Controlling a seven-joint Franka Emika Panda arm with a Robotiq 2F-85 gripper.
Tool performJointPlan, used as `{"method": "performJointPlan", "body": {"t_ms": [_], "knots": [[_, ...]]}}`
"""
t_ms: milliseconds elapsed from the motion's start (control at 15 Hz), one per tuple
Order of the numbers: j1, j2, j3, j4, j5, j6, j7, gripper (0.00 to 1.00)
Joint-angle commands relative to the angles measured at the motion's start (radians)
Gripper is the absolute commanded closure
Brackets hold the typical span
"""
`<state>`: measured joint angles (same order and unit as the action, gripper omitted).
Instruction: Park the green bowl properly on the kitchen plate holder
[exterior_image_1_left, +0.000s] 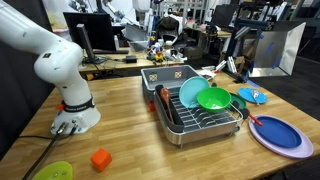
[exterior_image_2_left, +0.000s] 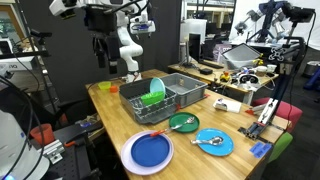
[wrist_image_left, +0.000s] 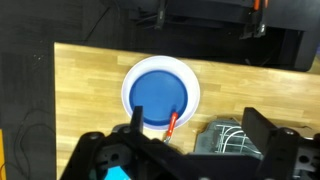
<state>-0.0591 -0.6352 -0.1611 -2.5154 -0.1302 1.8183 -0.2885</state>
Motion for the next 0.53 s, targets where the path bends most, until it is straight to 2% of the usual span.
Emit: {"method": "performJointPlan", "body": {"t_ms": [0,200,267,467], "knots": [[0.023,-0.05,0.058,-0.077,-0.076,0.155,-0.009,0.0],[0.08,-0.083,0.058,-0.124,-0.061,0.231,-0.09,0.0],[0.067,-0.038,0.068,-0.075,-0.043,0.17,-0.035,0.0],[0.082,-0.067,0.066,-0.102,-0.044,0.197,-0.062,0.0]]}}
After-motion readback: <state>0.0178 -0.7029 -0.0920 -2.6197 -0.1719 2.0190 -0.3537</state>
